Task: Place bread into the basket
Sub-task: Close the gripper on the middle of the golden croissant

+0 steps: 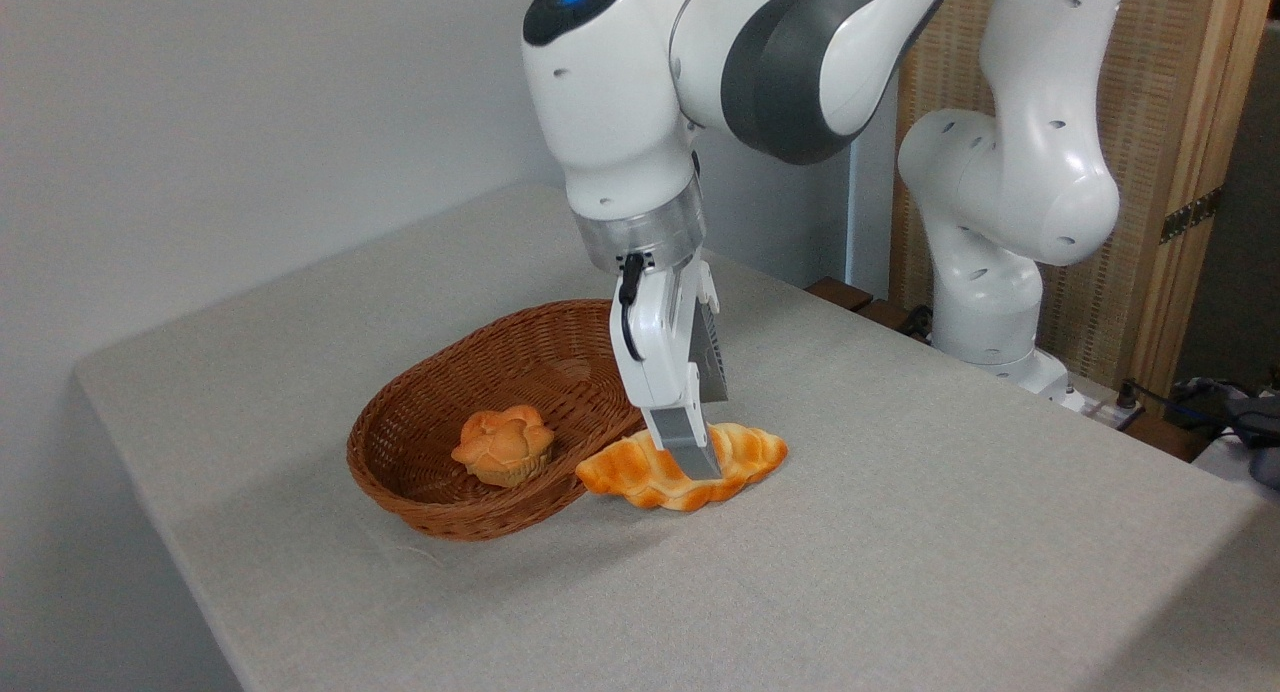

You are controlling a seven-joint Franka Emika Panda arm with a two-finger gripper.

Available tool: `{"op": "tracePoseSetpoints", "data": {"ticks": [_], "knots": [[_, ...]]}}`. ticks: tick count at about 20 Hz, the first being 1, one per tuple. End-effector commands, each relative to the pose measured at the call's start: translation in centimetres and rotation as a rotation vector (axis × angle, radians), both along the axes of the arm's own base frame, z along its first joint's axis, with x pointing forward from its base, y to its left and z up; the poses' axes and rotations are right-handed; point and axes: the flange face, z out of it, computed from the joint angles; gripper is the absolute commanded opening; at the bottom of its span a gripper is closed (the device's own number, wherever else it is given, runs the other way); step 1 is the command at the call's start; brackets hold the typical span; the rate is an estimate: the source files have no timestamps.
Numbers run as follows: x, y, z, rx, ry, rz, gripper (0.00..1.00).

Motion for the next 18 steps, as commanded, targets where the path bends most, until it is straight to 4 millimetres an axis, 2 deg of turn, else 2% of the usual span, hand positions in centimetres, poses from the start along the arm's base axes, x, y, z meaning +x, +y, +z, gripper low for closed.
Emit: {"op": "tracePoseSetpoints", "data": {"ticks": [1, 10, 16, 18], "knots": [[0.3, 0.0, -0.8, 0.031, 0.011, -0.03, 1.0], [1.3, -0.2, -1.6, 0.038, -0.023, -0.03, 1.0], [1.4, -0.3, -1.6, 0.037, -0.024, -0.032, 0.33], [1.4, -0.3, -1.8, 0.037, -0.021, -0.032, 0.21]]}}
